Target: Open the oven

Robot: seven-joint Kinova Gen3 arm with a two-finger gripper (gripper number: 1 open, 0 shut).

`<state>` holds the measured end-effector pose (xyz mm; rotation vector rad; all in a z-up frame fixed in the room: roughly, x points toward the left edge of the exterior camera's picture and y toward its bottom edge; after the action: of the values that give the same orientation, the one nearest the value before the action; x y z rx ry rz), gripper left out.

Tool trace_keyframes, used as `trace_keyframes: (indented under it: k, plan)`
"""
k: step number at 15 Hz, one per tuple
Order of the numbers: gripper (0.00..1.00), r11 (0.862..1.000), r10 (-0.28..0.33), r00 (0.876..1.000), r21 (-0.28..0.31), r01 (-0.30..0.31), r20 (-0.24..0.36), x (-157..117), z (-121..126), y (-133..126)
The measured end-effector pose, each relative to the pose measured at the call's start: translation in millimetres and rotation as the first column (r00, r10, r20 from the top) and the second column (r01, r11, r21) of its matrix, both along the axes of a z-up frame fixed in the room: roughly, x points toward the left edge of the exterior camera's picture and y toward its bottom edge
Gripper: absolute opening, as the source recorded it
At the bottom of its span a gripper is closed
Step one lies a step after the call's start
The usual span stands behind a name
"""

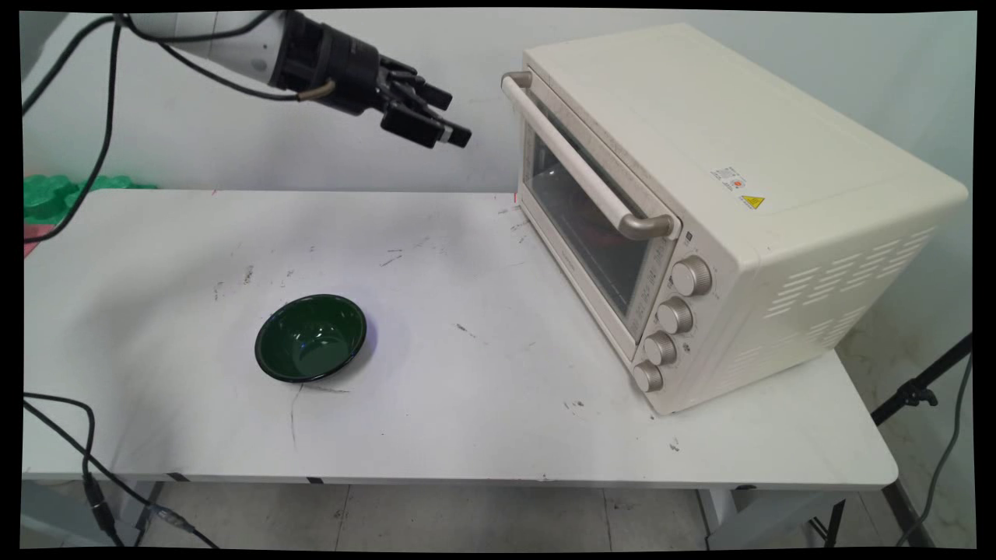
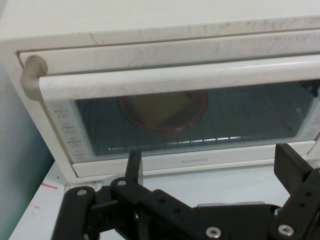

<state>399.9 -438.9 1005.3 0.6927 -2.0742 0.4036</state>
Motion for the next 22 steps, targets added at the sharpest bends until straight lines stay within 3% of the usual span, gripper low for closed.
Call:
trace_keyframes:
  k: [10,18,19,22]
  plan:
    - [1.00,0.998,0.056,0.998,0.011,-0.056,-0.007,-51.4,40.3,-15.4]
    - [1.00,0.998,0.067,0.997,0.011,-0.068,0.047,-93.7,42.6,-37.0]
    - [0.00,0.998,0.067,0.996,0.011,-0.067,0.051,-96.5,42.3,-38.4]
    - [0.00,0.998,0.068,0.995,0.007,-0.068,0.074,-108.4,40.1,-45.4]
